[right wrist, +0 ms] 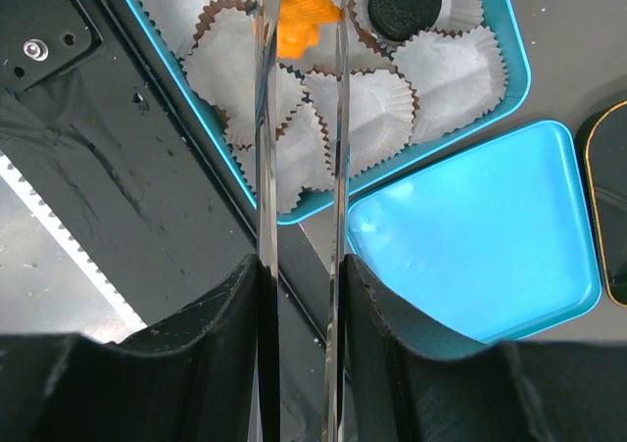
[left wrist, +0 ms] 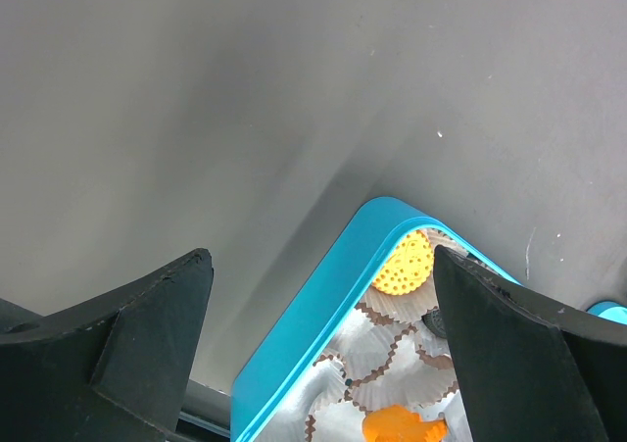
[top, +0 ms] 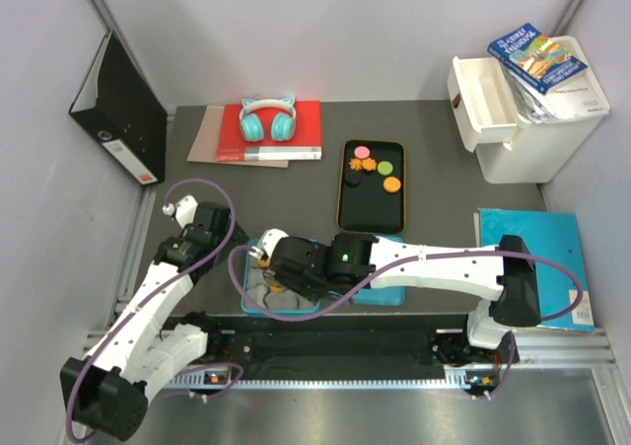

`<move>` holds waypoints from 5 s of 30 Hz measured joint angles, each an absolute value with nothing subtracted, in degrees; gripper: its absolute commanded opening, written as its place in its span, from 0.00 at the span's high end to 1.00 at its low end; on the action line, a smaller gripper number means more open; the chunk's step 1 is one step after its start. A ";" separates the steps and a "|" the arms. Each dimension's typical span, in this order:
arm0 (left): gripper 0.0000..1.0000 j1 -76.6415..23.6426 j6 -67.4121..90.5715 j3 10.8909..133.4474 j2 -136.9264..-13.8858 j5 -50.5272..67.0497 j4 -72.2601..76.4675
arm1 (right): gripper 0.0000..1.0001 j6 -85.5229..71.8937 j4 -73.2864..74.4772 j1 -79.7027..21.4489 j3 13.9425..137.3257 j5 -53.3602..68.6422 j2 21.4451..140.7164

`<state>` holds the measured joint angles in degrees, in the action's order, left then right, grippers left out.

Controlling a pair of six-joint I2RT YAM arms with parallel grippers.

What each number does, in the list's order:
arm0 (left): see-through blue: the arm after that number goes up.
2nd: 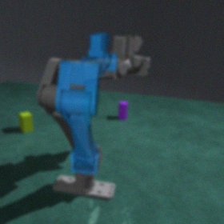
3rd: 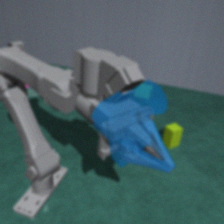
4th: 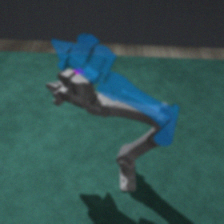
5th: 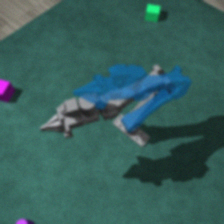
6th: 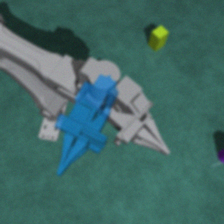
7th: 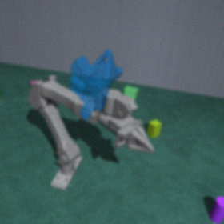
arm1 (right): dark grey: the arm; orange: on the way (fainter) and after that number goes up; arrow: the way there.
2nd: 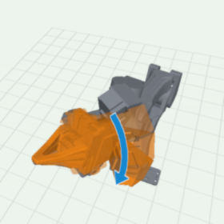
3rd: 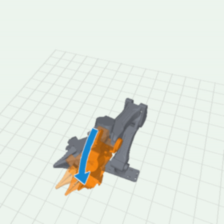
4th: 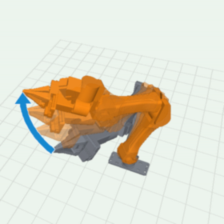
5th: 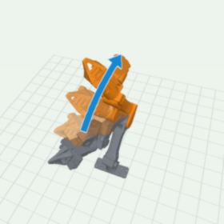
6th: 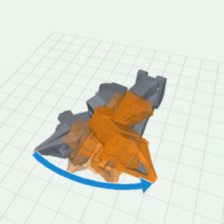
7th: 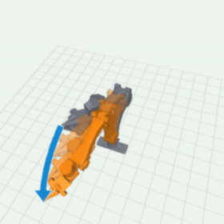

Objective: Pack the cookies

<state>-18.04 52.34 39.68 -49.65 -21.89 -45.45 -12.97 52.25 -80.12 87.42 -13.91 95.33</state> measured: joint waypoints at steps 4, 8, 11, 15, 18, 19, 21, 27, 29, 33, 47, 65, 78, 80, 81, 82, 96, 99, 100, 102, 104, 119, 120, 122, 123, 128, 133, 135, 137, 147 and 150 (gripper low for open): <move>0.02 -18.04 52.34 39.68 -49.65 -21.89 -45.45 | 0.56 -12.99 52.03 -79.64 87.26 -13.91 95.33; 0.02 -18.04 52.34 39.68 -49.67 -21.89 -45.43 | 0.52 -13.06 51.66 -79.15 86.24 -14.02 95.33; 0.02 -18.04 52.34 39.68 -49.67 -21.89 -45.43 | 0.50 -13.06 51.72 -79.00 85.91 -14.24 95.33; 0.02 -18.04 52.34 39.68 -49.67 -21.89 -45.43 | 0.48 -13.08 51.68 -78.94 85.89 -14.50 95.33; 0.02 -18.04 52.34 39.68 -49.67 -21.89 -45.43 | 0.47 -13.08 51.68 -78.94 85.89 -14.92 95.33; 0.02 -18.04 52.34 39.68 -49.67 -21.89 -45.43 | 0.47 -13.10 51.70 -78.94 85.89 -15.09 95.33; 0.02 -18.04 52.34 39.68 -49.67 -21.89 -45.43 | 0.47 -13.10 51.77 -78.94 85.89 -15.62 95.33; 0.02 -18.04 52.34 39.68 -49.67 -21.89 -45.43 | 0.47 -13.80 52.73 -77.10 85.91 -19.64 94.06; 0.02 -18.04 52.34 39.68 -49.65 -21.89 -45.43 | 0.47 -14.70 52.84 -73.69 85.38 -19.92 91.85; 0.02 -18.04 52.34 39.68 -49.65 -21.85 -45.41 | 0.47 -16.84 51.31 -57.74 81.84 -19.57 83.79; 0.02 -18.04 51.99 39.68 -49.67 -21.17 -44.97 | 0.48 -18.04 45.67 -33.12 80.16 -17.91 93.76; 0.02 -18.04 51.00 39.09 -50.65 -20.36 -43.72 | 0.49 -18.15 42.87 -28.97 80.62 -17.23 98.37; 0.02 -18.04 51.03 39.09 -50.65 -20.38 -43.72 | 0.50 -18.83 41.43 -28.97 73.73 -16.29 99.92; 0.02 -18.04 51.03 39.09 -50.65 -20.36 -43.70 | 0.50 -19.16 41.34 -28.97 72.75 -16.08 99.77; 0.02 -18.04 51.03 39.09 -50.65 -20.36 -43.70 | 0.50 -19.29 41.32 -28.97 72.34 -15.81 99.53; 0.02 -18.04 51.03 39.09 -50.65 -20.36 -43.70 | 0.50 -19.38 41.28 -28.97 71.96 -15.53 99.18; 0.02 -18.04 51.03 39.07 -50.63 -20.36 -43.70 | 0.55 -19.68 41.65 -29.12 70.91 -12.93 96.51; 0.02 -18.04 51.03 39.07 -50.63 -20.36 -43.70 | 0.60 -19.59 41.78 -29.12 70.96 -12.25 96.95; 0.02 -18.04 51.03 39.07 -50.63 -20.36 -43.72 | 0.60 -19.53 41.93 -29.15 70.98 -12.05 97.19; 0.02 -18.04 51.03 39.07 -50.61 -20.36 -43.70 | 0.62 -19.51 42.33 -29.26 71.05 -11.84 97.38; 0.02 -18.04 51.03 39.07 -50.61 -20.36 -43.72 | 0.63 -19.49 43.07 -29.45 71.40 -11.81 97.38; 0.02 -18.04 51.03 39.07 -50.61 -20.36 -43.72 | 0.65 -19.49 46.98 -30.39 75.92 -11.90 95.04; 0.02 -18.04 51.03 39.07 -50.61 -20.36 -43.70 | 0.65 -19.51 47.09 -30.59 75.96 -11.99 94.52; 0.02 -18.04 51.03 39.07 -50.57 -20.36 -43.72 | 0.65 -19.53 47.81 -31.33 76.20 -12.38 93.41; 0.02 -18.04 51.03 39.07 -50.50 -20.36 -43.72 | 0.65 -19.53 47.99 -31.94 76.20 -12.62 92.68; 0.02 -18.04 51.03 39.07 -50.35 -20.36 -43.72 | 0.65 -19.62 50.22 -38.09 76.20 -14.72 87.77; 0.02 -18.04 51.03 39.07 -50.39 -20.38 -43.72 | 0.65 -20.51 52.49 -48.34 76.31 -16.25 82.26; 0.02 -18.04 51.03 39.07 -50.39 -20.38 -43.72 | 0.65 -21.21 54.06 -52.25 76.99 -16.56 81.12; 0.02 -18.04 51.05 39.07 -50.39 -20.40 -43.72 | 0.65 -22.11 55.31 -55.72 77.95 -17.02 80.79; 0.02 -18.04 51.05 39.07 -50.41 -20.43 -43.72 | 0.65 -25.78 57.78 -68.27 79.61 -17.45 81.73; 0.02 -18.04 51.05 39.07 -50.41 -20.43 -43.72 | 0.65 -26.48 57.93 -69.91 79.59 -17.21 82.94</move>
<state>-18.04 51.05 39.07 -50.41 -20.43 -43.72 -26.48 57.93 -69.91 79.59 -17.21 82.94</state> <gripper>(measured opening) 0.983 0.375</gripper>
